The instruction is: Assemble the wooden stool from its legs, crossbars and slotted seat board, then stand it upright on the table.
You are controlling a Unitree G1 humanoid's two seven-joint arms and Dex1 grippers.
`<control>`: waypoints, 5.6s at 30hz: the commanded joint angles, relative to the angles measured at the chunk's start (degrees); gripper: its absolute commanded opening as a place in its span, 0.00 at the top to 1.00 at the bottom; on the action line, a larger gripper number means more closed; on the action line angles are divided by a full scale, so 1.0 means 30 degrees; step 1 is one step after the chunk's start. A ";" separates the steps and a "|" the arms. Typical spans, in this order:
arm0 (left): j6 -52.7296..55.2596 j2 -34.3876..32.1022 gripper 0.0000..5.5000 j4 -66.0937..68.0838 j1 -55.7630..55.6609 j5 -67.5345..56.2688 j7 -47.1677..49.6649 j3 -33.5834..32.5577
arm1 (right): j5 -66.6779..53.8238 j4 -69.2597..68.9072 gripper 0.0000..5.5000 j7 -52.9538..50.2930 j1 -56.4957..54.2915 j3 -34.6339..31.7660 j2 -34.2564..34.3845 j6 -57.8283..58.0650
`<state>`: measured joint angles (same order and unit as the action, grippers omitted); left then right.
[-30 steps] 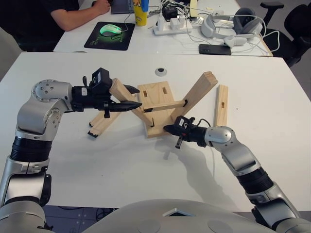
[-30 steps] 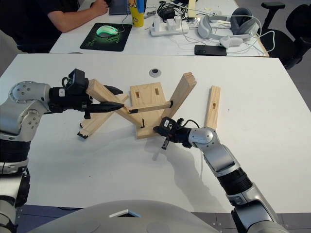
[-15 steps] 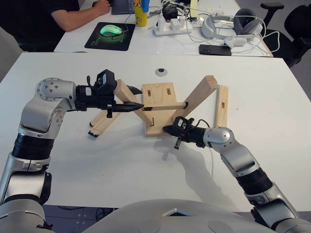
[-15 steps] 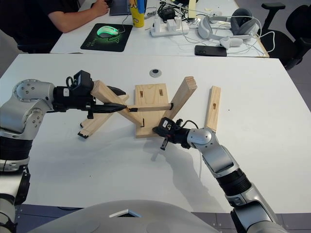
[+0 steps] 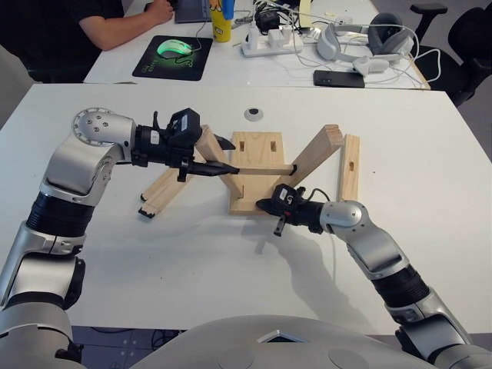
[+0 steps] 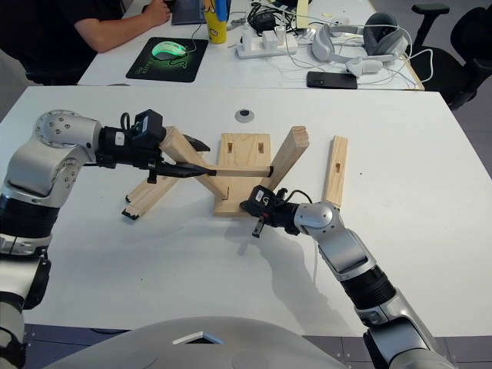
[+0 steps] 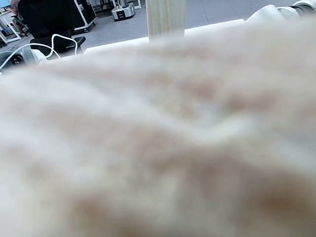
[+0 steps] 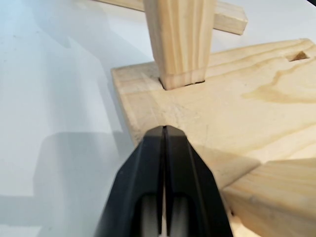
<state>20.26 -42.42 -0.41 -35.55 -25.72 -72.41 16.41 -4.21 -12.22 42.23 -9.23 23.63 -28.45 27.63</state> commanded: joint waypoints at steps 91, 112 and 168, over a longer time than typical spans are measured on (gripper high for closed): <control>0.6769 0.8719 1.00 -0.1300 -0.5556 -0.4416 1.8097 -0.9149 | 0.1625 0.6218 1.00 -0.5313 -0.0840 0.0751 0.3883 0.2990; 0.6758 0.8304 1.00 0.0947 -0.2951 -0.0854 1.6235 -0.5224 | 0.1870 0.6513 1.00 -0.4915 -0.1033 0.1154 0.4073 0.3400; 0.6914 1.0341 1.00 -0.2346 -0.0241 -0.0225 1.9093 -0.5342 | 0.1948 0.7275 1.00 -0.4354 -0.1299 0.0983 0.3859 0.3939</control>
<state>41.88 -11.41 -9.41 -36.45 -28.97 -16.38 0.53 -0.27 3.65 27.93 -18.33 24.05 -14.54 32.84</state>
